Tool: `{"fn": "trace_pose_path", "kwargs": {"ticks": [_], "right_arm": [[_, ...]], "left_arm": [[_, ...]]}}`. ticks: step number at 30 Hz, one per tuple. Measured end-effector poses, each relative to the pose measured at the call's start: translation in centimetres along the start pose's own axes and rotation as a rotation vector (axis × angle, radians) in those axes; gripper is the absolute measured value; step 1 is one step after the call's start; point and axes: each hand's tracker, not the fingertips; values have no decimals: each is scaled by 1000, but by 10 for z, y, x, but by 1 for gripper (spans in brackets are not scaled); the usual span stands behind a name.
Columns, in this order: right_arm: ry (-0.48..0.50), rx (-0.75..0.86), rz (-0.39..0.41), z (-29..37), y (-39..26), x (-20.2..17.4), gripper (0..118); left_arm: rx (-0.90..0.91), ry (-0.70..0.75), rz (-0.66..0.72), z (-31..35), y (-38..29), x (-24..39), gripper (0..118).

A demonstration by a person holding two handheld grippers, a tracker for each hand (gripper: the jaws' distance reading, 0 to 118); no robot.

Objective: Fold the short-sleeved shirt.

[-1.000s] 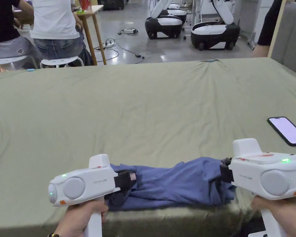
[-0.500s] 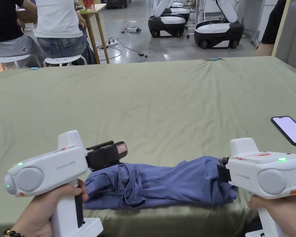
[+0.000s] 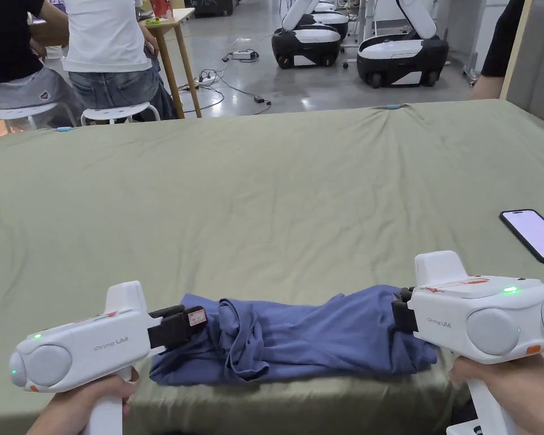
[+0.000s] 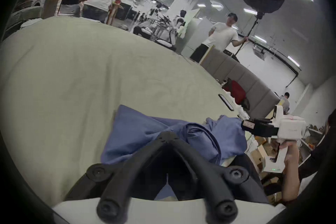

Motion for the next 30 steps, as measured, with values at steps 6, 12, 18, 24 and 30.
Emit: {"fn": "trace_pose_path", "kwargs": {"ticks": [6,12,18,24,30], "right_arm": [[-17,-5,-20,1,-3,11,0],[-34,-16,-28,1,-7,18,0],[-40,-16,-35,5,-9,20,0],[-39,-5,-28,6,-1,14,0],[-18,22,-23,1,6,6,0]], "left_arm": [[-168,-63,-40,-53,-18,23,0],[-171,-119,-28,-84,-27,58,0],[-180,-125,-10,-92,-21,60,0],[-56,-166,0,-45,3,54,0],[52,-72,35,9,23,16,0]]}}
